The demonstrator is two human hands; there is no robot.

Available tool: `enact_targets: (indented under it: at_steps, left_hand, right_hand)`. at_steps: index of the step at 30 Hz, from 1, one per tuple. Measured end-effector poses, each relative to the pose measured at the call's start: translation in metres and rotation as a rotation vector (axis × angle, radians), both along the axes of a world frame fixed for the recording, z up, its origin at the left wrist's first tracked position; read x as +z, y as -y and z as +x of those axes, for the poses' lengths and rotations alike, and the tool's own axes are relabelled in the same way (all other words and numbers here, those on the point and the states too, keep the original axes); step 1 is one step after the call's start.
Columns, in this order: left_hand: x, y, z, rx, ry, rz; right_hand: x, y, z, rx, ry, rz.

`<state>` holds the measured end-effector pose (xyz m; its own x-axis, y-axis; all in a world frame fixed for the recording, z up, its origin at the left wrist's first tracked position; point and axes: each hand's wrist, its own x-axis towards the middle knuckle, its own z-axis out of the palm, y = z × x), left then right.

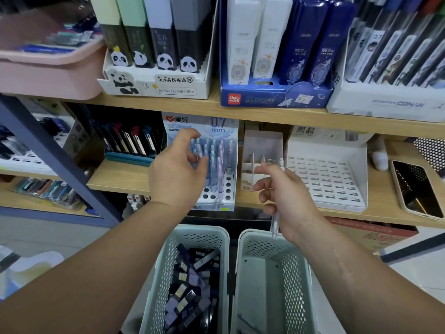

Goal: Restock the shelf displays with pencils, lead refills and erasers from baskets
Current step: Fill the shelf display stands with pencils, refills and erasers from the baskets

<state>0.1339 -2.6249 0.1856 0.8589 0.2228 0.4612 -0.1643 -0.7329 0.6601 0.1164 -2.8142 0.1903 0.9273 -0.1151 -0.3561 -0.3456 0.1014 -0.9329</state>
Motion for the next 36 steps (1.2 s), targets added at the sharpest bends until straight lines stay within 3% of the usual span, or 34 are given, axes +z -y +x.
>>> enact_targets:
  at_steps: [36]
  left_hand:
    - [-0.0067,-0.0014,0.0059,0.042,0.089,0.109]
  right_hand:
    - [-0.0002,0.0069,0.002,-0.042,0.021,0.028]
